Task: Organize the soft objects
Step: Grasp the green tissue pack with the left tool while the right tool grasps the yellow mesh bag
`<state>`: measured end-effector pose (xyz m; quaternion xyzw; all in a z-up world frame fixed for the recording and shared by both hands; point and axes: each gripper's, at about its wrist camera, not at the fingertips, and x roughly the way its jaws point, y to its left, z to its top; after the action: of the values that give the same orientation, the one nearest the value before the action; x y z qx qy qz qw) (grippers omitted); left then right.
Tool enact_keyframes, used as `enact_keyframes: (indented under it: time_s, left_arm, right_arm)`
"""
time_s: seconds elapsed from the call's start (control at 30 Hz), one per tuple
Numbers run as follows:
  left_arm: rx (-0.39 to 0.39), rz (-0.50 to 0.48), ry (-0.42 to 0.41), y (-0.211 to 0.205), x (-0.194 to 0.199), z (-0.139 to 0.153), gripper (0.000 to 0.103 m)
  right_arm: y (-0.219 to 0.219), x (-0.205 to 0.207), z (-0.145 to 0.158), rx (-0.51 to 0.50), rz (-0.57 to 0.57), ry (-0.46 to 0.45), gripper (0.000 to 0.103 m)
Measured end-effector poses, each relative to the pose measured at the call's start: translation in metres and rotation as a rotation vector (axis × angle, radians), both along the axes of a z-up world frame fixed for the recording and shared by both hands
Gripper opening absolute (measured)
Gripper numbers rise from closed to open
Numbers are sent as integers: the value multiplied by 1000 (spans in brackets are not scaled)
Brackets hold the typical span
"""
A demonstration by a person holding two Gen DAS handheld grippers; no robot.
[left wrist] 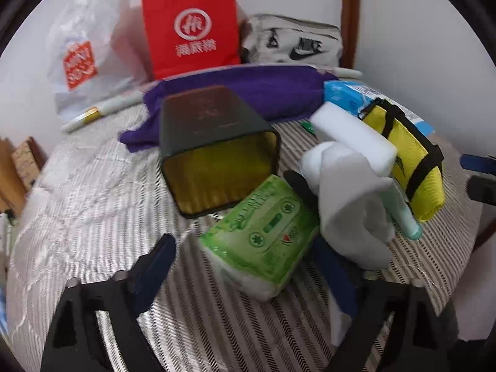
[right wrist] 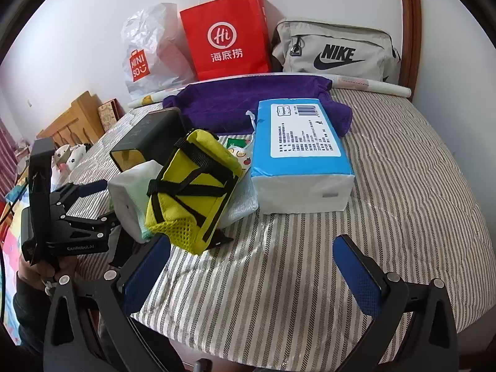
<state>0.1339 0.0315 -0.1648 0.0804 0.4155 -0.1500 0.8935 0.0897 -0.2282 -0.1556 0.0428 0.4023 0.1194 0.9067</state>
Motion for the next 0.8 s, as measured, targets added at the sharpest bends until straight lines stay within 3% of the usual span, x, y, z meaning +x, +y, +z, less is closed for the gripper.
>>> enact_keyframes:
  time_s: [0.13,0.23,0.5,0.67,0.8]
  left_arm:
    - [-35,-44,24,-1,4,0,65]
    - [-49,-32,26,0,3,1,62]
    - [-53,113,24,34,-15,10,61]
    - [43,236,4,52,-22,9,61]
    - [-5,265,15,62,-18,5,61]
  right_arm:
    - [2,5,0,-7,-10,0,103]
    - [5,8,0,-5,-4,6,103]
    - [17,8,4,6,31,2,103]
    - [29,7,8,10,47,-9,103]
    - [38,9,11,8,56,-23,102]
